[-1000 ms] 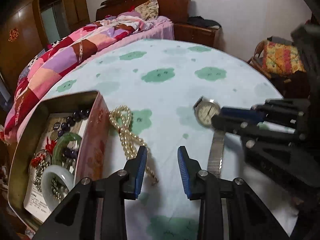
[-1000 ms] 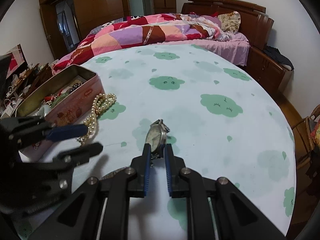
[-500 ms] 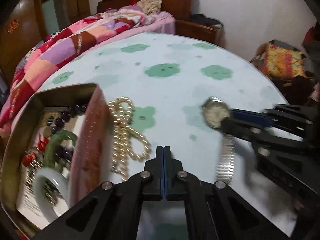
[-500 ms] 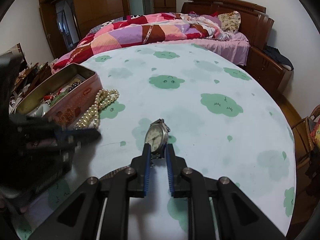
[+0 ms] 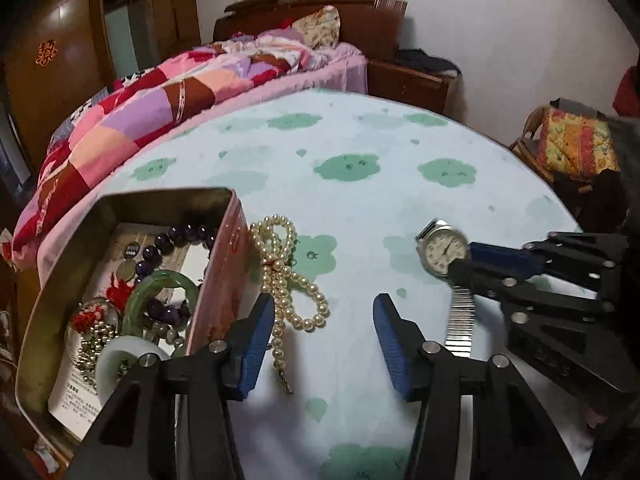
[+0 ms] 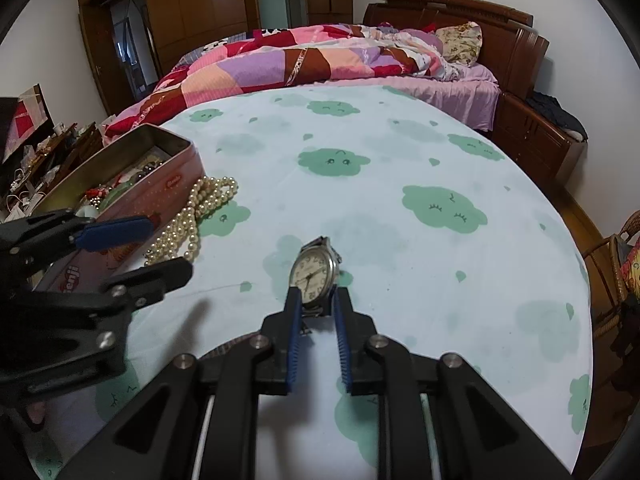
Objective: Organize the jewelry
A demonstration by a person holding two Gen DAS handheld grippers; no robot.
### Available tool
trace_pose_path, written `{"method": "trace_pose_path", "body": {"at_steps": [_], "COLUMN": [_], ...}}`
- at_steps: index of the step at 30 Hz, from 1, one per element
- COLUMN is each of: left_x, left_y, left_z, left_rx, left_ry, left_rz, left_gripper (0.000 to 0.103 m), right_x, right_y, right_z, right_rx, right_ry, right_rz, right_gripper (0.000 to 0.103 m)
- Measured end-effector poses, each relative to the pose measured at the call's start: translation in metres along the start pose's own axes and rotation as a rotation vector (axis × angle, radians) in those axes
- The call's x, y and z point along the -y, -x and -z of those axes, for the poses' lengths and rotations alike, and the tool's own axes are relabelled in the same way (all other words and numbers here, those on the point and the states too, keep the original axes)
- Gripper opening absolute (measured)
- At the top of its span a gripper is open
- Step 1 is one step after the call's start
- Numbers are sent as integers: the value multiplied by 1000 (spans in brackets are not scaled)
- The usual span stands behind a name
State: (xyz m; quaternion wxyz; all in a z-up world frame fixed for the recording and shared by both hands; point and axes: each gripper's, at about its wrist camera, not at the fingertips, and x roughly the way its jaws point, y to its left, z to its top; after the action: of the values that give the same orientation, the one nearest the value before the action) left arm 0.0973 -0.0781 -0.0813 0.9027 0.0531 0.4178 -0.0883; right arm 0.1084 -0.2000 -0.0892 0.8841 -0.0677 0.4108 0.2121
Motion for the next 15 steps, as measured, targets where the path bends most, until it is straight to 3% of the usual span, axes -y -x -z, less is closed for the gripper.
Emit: {"method": "trace_pose_path", "body": {"at_steps": [7,15], "left_x": [13,15], "left_y": [-22,-41], "left_z": [-11,-28], "left_rx": [-25,-42], "left_ry": [-89,-116], "left_rz": [-77,-85], "left_gripper": [55,57], "right_x": [0,1], "right_y": [-1,-1], "right_z": [0,0], "right_rx": [0,4], "right_ry": [-1,-6], "right_rz": [0,-2], "right_gripper": [21,21]}}
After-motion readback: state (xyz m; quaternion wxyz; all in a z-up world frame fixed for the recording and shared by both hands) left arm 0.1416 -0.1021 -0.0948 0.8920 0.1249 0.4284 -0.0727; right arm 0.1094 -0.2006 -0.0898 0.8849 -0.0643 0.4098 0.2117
